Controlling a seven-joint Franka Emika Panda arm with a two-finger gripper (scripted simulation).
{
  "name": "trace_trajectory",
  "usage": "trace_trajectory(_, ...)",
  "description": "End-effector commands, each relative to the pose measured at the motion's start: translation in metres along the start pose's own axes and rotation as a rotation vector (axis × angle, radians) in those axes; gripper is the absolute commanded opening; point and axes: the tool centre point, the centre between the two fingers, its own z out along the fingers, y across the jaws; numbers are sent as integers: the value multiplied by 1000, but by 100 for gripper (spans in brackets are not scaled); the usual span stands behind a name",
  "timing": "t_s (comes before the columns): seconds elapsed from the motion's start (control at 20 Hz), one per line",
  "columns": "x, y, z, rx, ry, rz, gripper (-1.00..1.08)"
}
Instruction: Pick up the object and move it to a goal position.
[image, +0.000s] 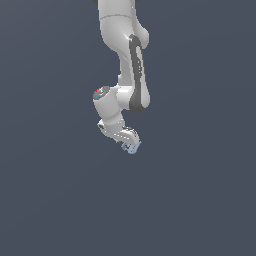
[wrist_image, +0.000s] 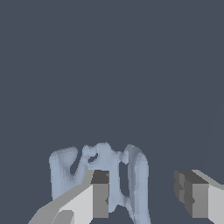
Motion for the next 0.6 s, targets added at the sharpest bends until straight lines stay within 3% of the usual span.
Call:
trace_trajectory(0.0, 0, 0, 4, 0, 0, 0, 28)
trace_trajectory(0.5, -1, 1, 27, 1, 1, 4, 28)
trace_trajectory(0.55, -1, 1, 27, 1, 1, 4, -100)
